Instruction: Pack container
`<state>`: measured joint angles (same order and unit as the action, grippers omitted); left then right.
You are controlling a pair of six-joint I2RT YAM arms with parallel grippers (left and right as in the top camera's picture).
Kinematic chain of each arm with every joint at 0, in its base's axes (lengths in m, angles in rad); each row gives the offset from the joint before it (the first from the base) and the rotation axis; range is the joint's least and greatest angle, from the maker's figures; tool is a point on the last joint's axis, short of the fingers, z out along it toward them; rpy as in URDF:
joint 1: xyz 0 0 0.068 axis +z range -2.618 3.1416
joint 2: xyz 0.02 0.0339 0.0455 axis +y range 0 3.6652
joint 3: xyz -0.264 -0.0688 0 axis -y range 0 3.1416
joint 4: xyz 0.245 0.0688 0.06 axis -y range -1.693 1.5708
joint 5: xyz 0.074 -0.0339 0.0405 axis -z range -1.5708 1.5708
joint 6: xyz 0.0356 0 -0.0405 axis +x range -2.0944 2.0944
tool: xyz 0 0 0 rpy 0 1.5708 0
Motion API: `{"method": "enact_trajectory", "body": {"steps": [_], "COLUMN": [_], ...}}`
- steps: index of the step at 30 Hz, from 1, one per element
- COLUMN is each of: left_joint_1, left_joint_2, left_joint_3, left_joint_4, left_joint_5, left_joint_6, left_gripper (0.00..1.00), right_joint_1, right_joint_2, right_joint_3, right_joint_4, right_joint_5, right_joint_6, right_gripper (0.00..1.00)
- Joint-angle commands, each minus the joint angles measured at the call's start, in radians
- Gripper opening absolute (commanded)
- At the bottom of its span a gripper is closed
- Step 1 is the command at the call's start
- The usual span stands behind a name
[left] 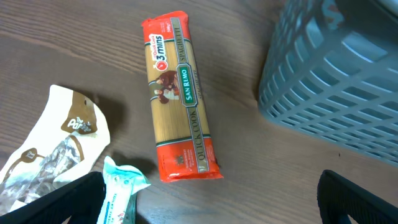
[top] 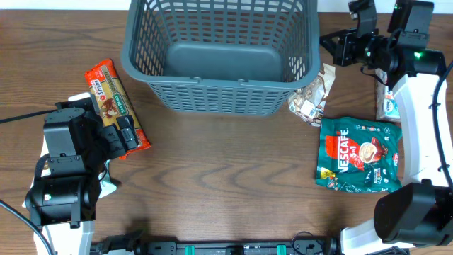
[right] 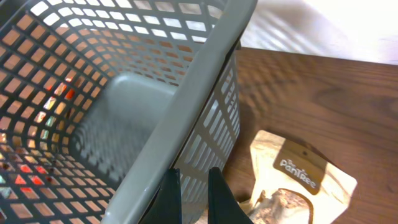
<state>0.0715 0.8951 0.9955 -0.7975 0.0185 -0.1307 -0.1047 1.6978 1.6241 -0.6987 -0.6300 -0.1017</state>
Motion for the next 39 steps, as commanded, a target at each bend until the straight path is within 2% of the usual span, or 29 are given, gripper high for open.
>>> {"method": "enact_trajectory", "body": {"steps": [1,5,8,11,13,14,18,22,26,30,36,39], "left_joint_1": [0.006,0.006,0.006,0.006,0.006,0.006,0.006,0.006,0.006,0.006,0.006,0.006], "left_joint_2": [0.002,0.002,0.002,0.002,0.002,0.002,0.002,0.002,0.002,0.000,-0.003,-0.003], "left_joint_3": [0.018,0.018,0.018,0.018,0.018,0.018,0.018,0.018,0.018,0.018,0.018,0.018], "left_joint_4": [-0.003,-0.003,-0.003,-0.003,-0.002,-0.002,-0.002,-0.002,-0.003,-0.003,-0.002,0.003], "left_joint_5": [-0.013,-0.013,-0.013,-0.013,-0.013,-0.013,-0.013,-0.013,-0.012,-0.012,-0.012,-0.012], "left_joint_6": [0.006,0.006,0.006,0.006,0.019,0.029,0.045,0.048,0.048,0.048,0.047,0.048], "left_gripper": [0.99,0.99,0.99,0.99,0.99,0.99,0.99,0.99,0.98,0.99,0.99,0.99], "right_joint_1": [0.031,0.035,0.034,0.029,0.016,0.005,-0.047,-0.100,-0.142,-0.178,-0.188,-0.181], "right_joint_2": [0.005,0.005,0.005,0.005,0.004,0.004,-0.010,-0.011,-0.011,-0.013,-0.084,-0.182], "right_joint_3": [0.012,0.012,0.012,0.012,0.012,0.012,0.045,0.175,0.357,0.505,0.528,0.507], "right_joint_4": [0.001,0.002,0.000,-0.003,-0.013,-0.016,-0.047,-0.175,-0.412,-0.703,-0.982,-0.999], "right_joint_5": [-0.059,-0.047,0.041,0.217,0.346,0.386,0.402,0.454,0.619,0.630,0.633,0.615], "right_joint_6": [-0.027,-0.027,-0.021,0.056,0.115,0.136,0.169,0.169,0.167,0.164,0.164,0.164], "right_gripper": [0.01,0.01,0.16,0.52,0.87,0.98,0.99,0.99,0.99,0.99,0.99,0.99]}}
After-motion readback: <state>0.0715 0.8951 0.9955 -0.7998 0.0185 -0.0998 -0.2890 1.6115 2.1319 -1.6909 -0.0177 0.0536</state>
